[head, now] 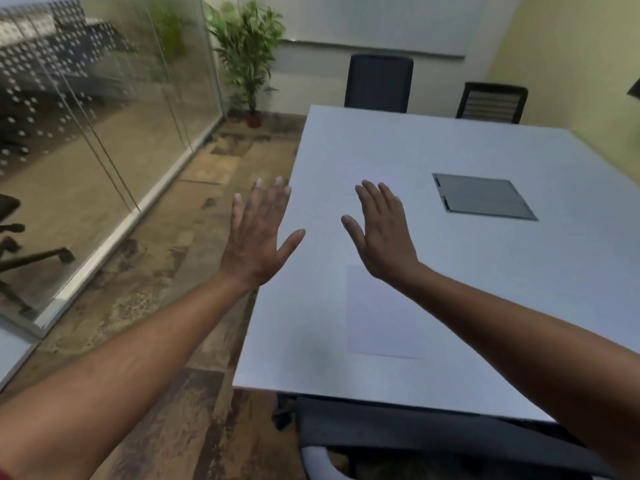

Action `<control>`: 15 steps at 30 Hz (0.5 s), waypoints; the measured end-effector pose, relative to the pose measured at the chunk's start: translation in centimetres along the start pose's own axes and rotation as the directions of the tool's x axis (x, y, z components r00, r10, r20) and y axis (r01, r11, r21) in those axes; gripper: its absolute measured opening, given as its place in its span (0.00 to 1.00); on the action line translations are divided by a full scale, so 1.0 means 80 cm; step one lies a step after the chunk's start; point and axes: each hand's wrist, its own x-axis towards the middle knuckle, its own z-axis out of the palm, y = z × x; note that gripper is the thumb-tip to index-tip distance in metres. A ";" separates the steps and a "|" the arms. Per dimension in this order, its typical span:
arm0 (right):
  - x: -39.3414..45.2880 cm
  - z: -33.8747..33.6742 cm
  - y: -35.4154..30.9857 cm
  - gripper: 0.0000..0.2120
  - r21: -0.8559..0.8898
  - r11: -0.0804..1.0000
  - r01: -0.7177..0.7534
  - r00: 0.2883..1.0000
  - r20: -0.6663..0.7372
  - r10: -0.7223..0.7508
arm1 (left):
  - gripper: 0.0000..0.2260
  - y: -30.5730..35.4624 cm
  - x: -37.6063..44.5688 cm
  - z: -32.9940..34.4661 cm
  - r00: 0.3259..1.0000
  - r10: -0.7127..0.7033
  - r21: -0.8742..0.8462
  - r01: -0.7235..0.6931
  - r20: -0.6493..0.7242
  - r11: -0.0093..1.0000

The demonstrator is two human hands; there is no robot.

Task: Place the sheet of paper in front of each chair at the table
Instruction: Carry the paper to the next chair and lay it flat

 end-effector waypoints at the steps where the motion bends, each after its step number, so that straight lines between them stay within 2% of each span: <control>1: 0.007 0.005 -0.017 0.32 -0.035 0.999 0.005 1.000 0.002 -0.005 | 0.36 -0.017 0.001 -0.009 1.000 -0.014 0.008 0.014 -0.013 1.000; 9: 0.059 0.087 -0.178 0.32 -0.250 0.968 -0.005 1.000 0.028 0.013 | 0.37 -0.182 -0.017 -0.084 0.998 -0.057 0.011 0.057 -0.015 0.998; 15: 0.089 0.149 -0.296 0.35 -0.209 0.970 -0.121 0.992 0.001 0.124 | 0.37 -0.294 -0.030 -0.133 1.000 -0.019 0.052 0.018 0.013 0.998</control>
